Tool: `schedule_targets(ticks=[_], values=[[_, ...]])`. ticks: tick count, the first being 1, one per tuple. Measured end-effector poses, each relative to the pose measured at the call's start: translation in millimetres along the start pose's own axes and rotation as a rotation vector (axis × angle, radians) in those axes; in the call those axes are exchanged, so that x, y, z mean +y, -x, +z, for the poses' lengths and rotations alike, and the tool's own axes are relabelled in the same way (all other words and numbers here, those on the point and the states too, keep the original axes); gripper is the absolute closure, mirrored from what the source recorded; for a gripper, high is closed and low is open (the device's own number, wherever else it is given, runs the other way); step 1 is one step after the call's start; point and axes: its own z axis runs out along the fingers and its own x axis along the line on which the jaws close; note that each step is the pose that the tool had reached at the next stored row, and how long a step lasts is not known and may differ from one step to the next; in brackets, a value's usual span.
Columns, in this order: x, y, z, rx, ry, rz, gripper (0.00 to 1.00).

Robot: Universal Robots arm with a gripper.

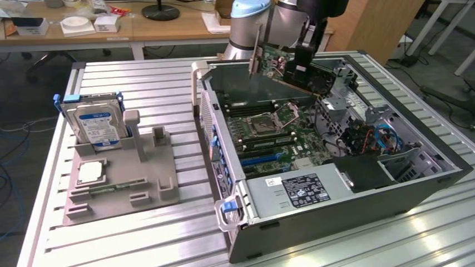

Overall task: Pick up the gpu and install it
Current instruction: 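Insert the gpu into the slot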

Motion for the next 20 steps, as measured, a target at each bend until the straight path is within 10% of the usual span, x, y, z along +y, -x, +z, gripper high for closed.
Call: schedule_targets(ticks=[20], values=[[0.1,0.0,2.1,-0.0113,0.009,-0.277,0.73]])
